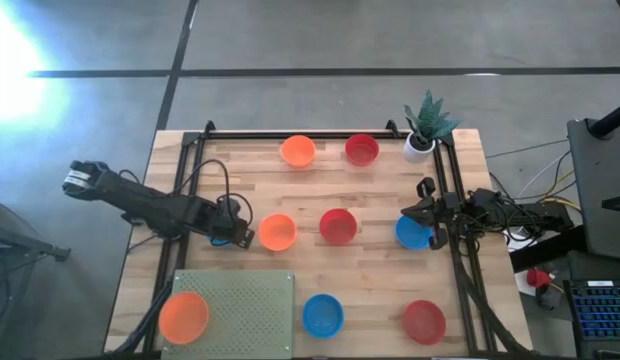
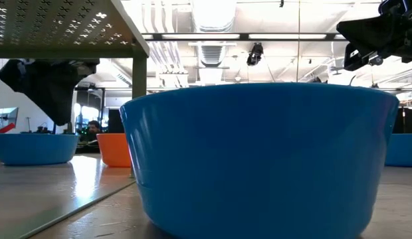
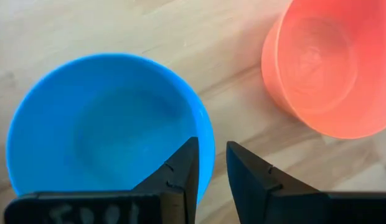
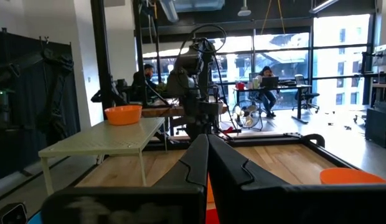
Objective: Pick & Place Mini bowls
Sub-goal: Put the top left blue bowl on the shelf
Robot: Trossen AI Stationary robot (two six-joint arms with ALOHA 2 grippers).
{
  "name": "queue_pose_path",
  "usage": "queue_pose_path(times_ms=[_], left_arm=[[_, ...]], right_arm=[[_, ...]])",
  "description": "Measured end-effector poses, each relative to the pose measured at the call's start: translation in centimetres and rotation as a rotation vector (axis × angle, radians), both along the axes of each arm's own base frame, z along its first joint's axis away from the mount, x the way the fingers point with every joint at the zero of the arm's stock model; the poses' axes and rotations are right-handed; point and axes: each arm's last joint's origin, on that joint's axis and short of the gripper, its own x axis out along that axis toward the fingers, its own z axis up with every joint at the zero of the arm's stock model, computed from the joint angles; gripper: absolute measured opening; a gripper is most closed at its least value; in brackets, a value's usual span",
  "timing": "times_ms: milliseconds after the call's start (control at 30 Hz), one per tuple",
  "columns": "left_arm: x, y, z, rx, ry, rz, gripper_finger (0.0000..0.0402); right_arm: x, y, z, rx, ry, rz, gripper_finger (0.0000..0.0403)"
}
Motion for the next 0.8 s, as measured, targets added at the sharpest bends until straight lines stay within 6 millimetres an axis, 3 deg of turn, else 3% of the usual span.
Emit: queue_pose_path(times_ms=[333,800], left_arm=[[0.2,0.0,-1.7,-0.016,-0.068,0.008,0.0084],[-1.0,0.2,-4.1,-0.024,-0.013,0.053,0.0084]], right_arm=[[0.0,0.0,0.0,0.000,0.001,0.000,0.0008],[0.0,0.0,0.0,0.004,0.002,0.001,0.0008]])
